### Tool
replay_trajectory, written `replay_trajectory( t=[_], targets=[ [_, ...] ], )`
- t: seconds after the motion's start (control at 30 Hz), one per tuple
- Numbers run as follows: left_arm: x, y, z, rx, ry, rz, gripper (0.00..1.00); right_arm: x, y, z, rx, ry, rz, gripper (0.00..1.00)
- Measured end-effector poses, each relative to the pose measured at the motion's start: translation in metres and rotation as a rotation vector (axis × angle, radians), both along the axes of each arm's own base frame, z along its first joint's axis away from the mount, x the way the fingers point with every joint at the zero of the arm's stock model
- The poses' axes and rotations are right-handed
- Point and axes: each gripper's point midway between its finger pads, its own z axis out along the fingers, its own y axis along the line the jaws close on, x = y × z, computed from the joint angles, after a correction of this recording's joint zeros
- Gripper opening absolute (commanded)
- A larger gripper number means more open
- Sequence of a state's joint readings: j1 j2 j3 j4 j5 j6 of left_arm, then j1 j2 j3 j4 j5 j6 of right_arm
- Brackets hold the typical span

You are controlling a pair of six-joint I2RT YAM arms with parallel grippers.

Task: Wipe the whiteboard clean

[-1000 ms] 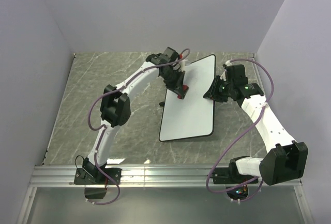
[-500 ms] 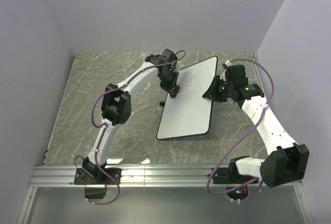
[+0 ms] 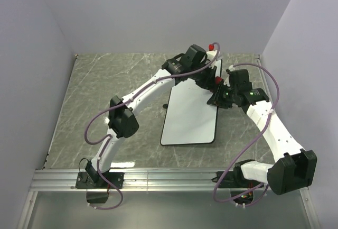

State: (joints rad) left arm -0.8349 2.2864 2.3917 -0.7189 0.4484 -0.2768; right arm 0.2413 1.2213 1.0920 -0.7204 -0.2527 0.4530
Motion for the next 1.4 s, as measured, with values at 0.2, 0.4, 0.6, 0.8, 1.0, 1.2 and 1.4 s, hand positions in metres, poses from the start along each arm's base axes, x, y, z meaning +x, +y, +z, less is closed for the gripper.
replay_trajectory(
  t=[0.2, 0.4, 0.6, 0.8, 1.0, 1.2, 1.4],
  targets=[
    [0.005, -0.003, -0.005, -0.025, 0.050, 0.012, 0.00, -0.002, -0.002, -0.003, -0.013, 0.010, -0.006, 0.00],
    [0.055, 0.019, -0.041, -0.003, 0.133, 0.140, 0.00, -0.002, -0.002, -0.003, -0.007, 0.015, -0.016, 0.00],
    [0.122, 0.079, -0.110, 0.105, 0.199, 0.351, 0.00, -0.002, 0.001, 0.000, 0.002, 0.009, -0.012, 0.00],
    [0.130, 0.121, -0.149, 0.245, 0.192, 0.438, 0.00, -0.002, 0.004, 0.002, 0.001, 0.002, 0.004, 0.00],
    [0.115, 0.125, -0.146, 0.317, 0.140, 0.397, 0.00, -0.002, 0.007, 0.001, 0.001, 0.006, 0.015, 0.00],
    [0.085, 0.095, -0.112, 0.282, 0.108, 0.307, 0.00, -0.004, 0.007, 0.000, 0.000, 0.011, 0.019, 0.00],
    [0.050, 0.041, -0.052, 0.084, 0.112, 0.173, 0.00, -0.005, 0.006, -0.001, -0.005, 0.017, 0.017, 0.00]
  ],
)
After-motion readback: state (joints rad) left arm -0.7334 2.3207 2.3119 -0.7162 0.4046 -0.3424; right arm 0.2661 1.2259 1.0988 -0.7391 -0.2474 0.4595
